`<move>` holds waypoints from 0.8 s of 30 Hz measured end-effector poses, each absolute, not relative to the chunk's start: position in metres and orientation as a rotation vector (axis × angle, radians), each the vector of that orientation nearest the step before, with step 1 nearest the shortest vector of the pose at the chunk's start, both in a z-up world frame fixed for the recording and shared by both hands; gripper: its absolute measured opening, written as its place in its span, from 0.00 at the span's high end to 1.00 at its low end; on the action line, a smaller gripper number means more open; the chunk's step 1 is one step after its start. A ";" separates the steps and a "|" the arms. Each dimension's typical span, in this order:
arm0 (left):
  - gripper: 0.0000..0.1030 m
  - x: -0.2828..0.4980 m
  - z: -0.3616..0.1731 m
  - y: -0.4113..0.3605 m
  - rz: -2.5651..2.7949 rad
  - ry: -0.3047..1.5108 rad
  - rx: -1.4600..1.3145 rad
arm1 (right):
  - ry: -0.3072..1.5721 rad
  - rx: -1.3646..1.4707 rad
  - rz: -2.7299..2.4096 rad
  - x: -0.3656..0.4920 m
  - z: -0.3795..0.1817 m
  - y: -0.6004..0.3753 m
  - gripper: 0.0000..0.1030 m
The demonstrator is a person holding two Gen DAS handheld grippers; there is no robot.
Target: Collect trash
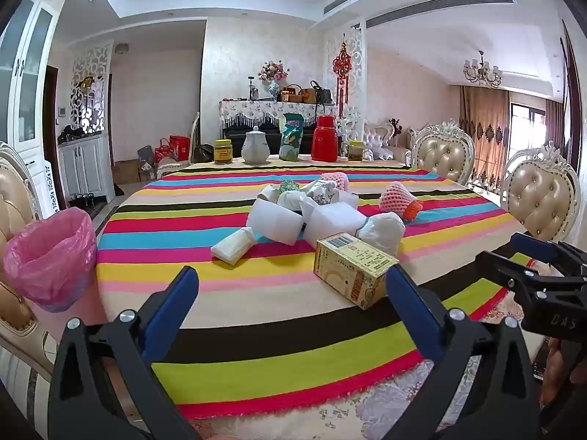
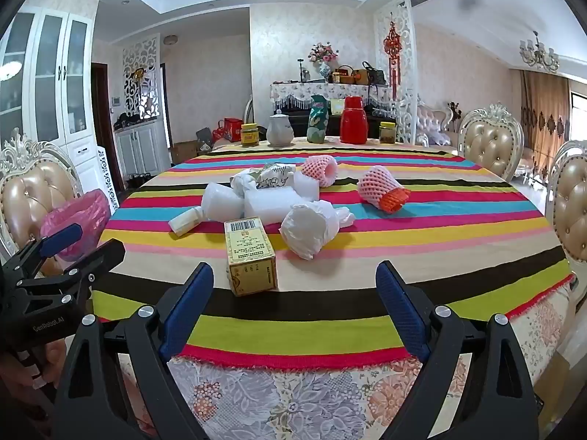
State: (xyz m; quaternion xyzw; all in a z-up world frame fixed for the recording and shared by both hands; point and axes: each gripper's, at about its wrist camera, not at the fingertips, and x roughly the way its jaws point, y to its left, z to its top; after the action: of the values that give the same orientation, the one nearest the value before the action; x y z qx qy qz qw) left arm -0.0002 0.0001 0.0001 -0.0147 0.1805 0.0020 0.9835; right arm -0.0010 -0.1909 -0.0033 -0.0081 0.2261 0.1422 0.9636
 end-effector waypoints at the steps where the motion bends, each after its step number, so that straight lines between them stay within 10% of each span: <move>1: 0.04 0.000 0.000 0.000 0.004 0.363 -0.030 | 0.461 -0.018 0.288 -0.001 -0.003 -0.191 0.18; 24: 0.04 0.002 -0.003 0.002 -0.007 0.381 -0.040 | 0.457 -0.020 0.291 0.001 -0.006 -0.188 0.18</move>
State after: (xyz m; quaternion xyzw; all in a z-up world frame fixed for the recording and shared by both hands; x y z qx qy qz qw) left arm 0.0019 0.0016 -0.0033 -0.0200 0.1891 -0.0034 0.9817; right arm 0.0008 -0.1882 -0.0062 -0.0097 0.2258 0.1437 0.9635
